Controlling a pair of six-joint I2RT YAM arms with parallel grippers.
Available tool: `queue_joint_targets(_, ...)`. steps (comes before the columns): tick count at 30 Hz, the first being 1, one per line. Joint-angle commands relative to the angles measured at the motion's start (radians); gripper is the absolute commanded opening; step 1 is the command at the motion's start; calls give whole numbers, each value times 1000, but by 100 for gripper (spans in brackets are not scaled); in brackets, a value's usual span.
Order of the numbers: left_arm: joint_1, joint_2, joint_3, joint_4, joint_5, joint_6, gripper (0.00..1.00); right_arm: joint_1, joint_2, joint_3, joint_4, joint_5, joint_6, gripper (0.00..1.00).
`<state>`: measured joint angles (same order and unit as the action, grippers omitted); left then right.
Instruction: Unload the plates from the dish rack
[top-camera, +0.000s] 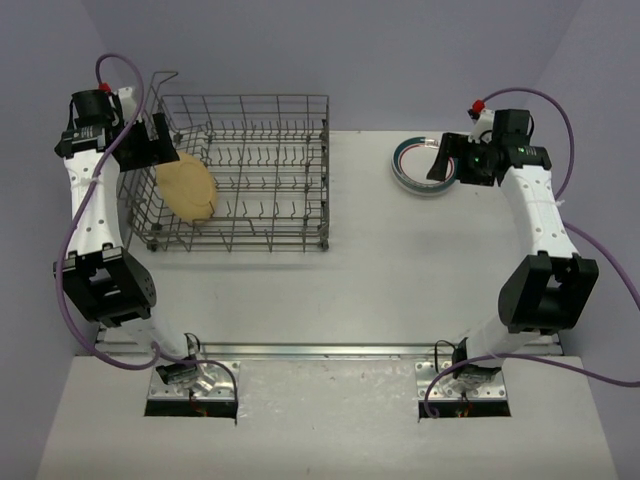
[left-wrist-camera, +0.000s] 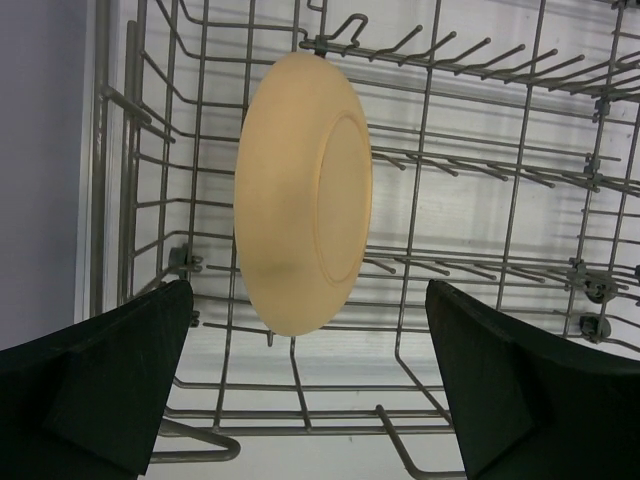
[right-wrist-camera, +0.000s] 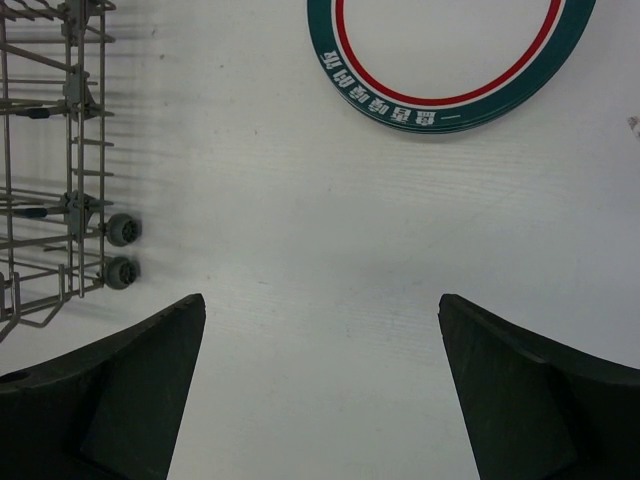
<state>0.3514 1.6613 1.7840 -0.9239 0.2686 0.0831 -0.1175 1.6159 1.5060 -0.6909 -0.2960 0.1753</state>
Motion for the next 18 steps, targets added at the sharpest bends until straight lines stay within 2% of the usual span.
queue_joint_targets(1, 14, 41, 67, 15, 19, 43, 100, 1, -48, -24, 26, -36, -10, 99)
queue_joint_targets(10, 11, 128, 102, 13, 13, 70, 98, 0, -49, -43, 33, -47, -17, 99)
queue_joint_targets(18, 9, 151, 57, 47, -20, 90, 98, 1, -44, -60, 37, -62, -11, 99)
